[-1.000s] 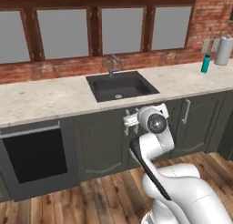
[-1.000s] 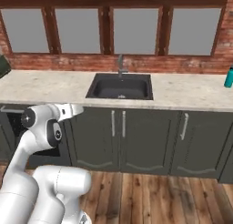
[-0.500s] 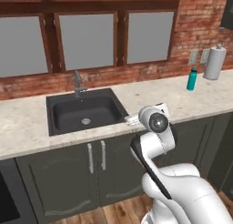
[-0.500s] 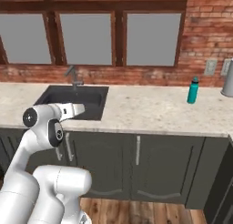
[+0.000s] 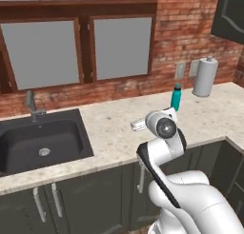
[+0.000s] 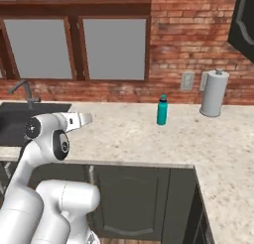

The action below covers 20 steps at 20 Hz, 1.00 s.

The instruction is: Move the drinks to the dining counter.

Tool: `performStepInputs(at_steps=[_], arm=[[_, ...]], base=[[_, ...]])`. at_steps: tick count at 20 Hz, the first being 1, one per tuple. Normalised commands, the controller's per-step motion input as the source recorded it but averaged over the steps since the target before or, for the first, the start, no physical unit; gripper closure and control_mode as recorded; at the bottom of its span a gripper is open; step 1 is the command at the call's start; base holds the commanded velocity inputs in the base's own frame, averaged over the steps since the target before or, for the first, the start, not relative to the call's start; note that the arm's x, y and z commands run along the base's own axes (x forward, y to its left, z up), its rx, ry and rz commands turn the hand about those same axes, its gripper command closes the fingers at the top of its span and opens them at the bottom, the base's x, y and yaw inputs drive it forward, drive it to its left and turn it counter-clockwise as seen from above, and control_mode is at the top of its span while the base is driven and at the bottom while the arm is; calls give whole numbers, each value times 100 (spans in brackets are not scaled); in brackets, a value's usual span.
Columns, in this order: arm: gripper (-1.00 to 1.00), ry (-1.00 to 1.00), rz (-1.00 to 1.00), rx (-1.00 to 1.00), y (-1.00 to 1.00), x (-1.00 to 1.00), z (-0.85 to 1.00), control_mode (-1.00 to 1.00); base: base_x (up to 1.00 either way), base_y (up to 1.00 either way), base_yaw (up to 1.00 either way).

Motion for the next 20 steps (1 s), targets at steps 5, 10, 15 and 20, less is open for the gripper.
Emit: performStepInputs(at_steps=[5, 10, 15, 20], arm=[[-100, 0, 0, 0, 0, 0, 0, 100], [-100, 0, 0, 0, 0, 0, 0, 100], [-100, 0, 0, 0, 0, 0, 0, 100], [-100, 0, 0, 0, 0, 0, 0, 100]], base=[[81, -43, -11], [76, -28, -9], [14, -35, -10], [0, -4, 0]])
